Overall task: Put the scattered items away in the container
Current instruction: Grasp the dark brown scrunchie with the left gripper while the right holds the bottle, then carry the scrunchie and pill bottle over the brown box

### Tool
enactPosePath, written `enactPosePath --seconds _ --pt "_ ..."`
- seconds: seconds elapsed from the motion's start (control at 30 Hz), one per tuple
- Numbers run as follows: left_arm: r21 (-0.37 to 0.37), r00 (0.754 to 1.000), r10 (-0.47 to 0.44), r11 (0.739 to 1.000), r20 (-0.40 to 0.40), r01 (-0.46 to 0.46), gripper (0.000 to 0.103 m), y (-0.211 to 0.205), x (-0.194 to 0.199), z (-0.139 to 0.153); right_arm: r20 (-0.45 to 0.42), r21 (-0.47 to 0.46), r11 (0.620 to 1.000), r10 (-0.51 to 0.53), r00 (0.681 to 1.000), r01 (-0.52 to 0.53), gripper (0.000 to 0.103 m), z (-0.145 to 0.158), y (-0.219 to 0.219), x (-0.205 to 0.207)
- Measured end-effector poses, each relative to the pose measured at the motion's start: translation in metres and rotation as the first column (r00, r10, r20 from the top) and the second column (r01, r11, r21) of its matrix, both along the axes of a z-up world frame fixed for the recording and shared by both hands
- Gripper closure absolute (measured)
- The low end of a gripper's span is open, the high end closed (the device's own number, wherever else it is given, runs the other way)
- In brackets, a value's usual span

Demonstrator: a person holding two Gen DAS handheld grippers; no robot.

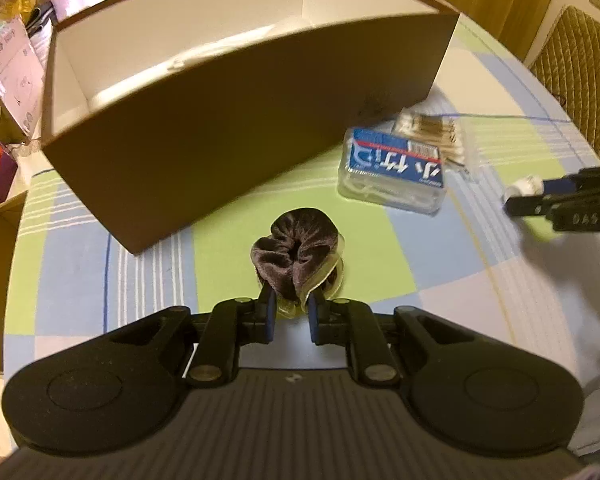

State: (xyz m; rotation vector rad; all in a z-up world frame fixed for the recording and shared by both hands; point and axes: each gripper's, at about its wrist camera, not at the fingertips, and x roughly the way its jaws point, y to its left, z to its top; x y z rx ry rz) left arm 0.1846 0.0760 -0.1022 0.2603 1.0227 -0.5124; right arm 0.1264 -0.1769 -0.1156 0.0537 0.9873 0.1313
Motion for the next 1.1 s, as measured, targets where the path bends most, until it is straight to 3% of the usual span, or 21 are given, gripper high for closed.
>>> enactPosePath --seconds 0.47,1.1 --pt "-0.06 0.987 0.015 0.998 0.16 -0.005 0.091 0.002 -0.025 0.064 0.113 0.109 0.993 0.041 0.993 -0.054 0.054 0.053 0.001 -0.009" --pt "-0.057 0.96 0.047 0.998 0.276 -0.033 0.091 0.034 -0.028 0.108 0.19 0.203 0.97 0.096 0.977 -0.135 0.054 0.103 0.007 0.004"
